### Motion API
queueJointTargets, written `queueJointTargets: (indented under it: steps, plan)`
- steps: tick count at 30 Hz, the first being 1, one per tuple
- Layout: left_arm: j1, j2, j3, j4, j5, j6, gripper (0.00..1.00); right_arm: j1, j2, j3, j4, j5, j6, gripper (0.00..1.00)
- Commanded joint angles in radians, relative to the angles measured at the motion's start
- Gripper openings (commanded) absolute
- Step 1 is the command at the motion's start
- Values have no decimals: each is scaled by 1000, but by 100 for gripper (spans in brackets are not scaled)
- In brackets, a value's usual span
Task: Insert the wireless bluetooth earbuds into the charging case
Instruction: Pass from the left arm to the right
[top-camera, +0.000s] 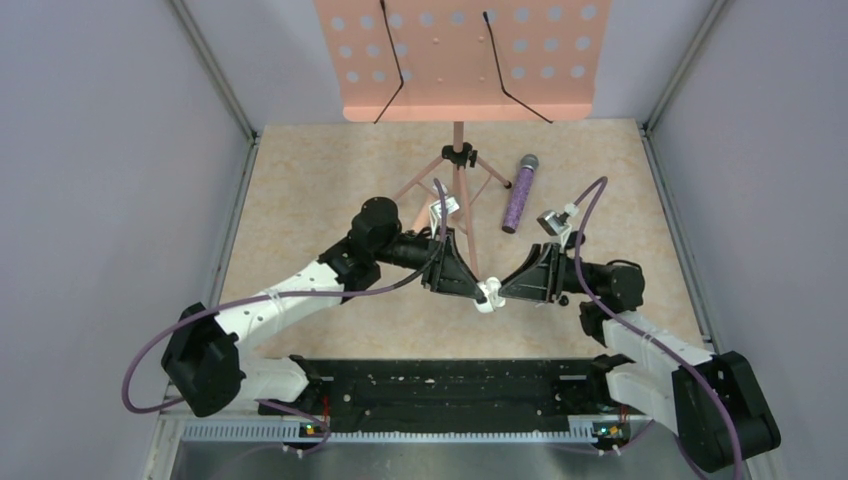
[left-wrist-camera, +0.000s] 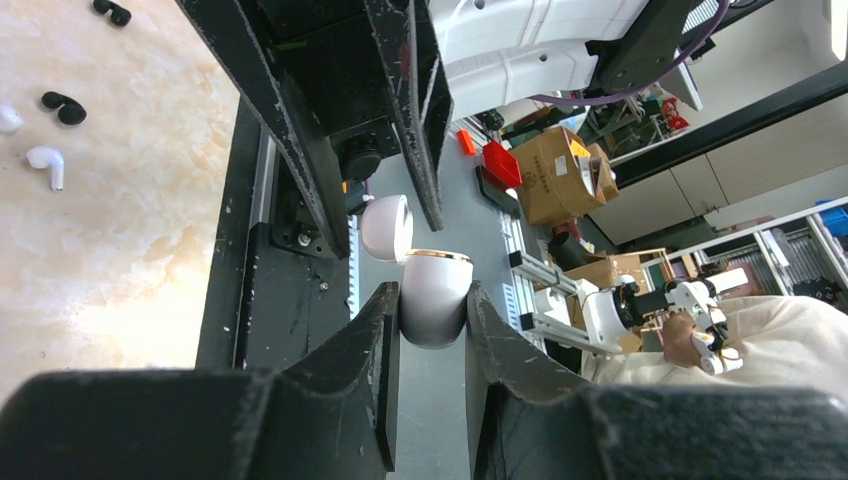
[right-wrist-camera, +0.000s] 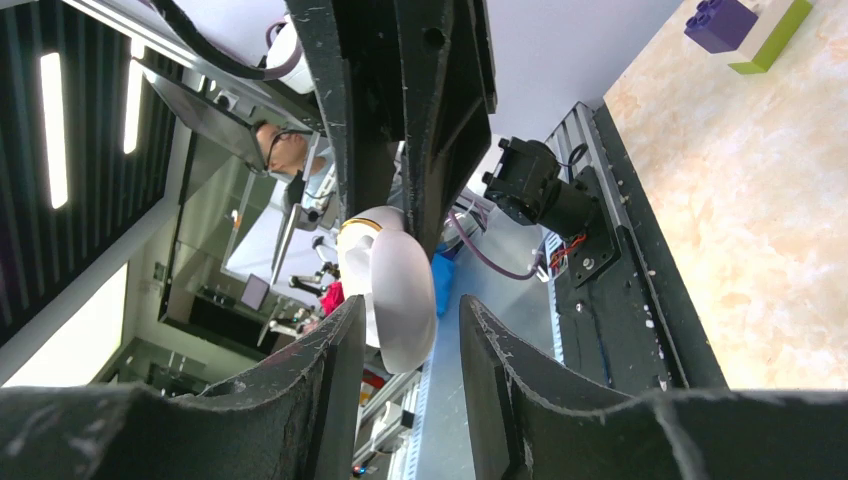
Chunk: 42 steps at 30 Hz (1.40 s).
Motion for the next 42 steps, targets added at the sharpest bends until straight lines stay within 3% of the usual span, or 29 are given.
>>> queueJointTargets:
  steps: [1, 4, 6, 13, 17, 21, 25, 30, 32, 38, 42]
  plan:
    - [-1, 8, 27, 64, 11, 1, 0, 10, -2, 16, 100, -1, 21, 40]
    - [-1, 8, 31, 62, 19, 17, 0, 10, -2, 23, 104, -4, 38, 56]
    - [-1, 2, 31, 33, 32, 56, 0, 10, -1, 25, 129, -7, 67, 61]
    - [4, -32, 66, -82, 68, 172, 0, 10, 50, 1, 238, -34, 133, 65]
    - [7, -29, 71, -108, 59, 175, 0, 11, 86, -4, 310, -17, 169, 63]
    - [14, -38, 70, -113, -8, 147, 0, 12, 80, 0, 297, 20, 161, 67]
    - [19, -67, 50, -83, -121, 79, 0, 12, -19, 14, 49, 91, 28, 69]
    - [22, -87, 33, -49, -165, 31, 0, 13, -235, 136, -683, 196, -398, 70]
    - [23, -101, 33, -57, -195, 26, 0, 11, -285, 190, -913, 257, -484, 72]
    - [24, -194, -17, -45, -385, 68, 0, 11, -353, 221, -1048, 389, -451, 74]
    - [23, -282, -129, 72, -521, 103, 0, 11, -364, 205, -1070, 426, -396, 75]
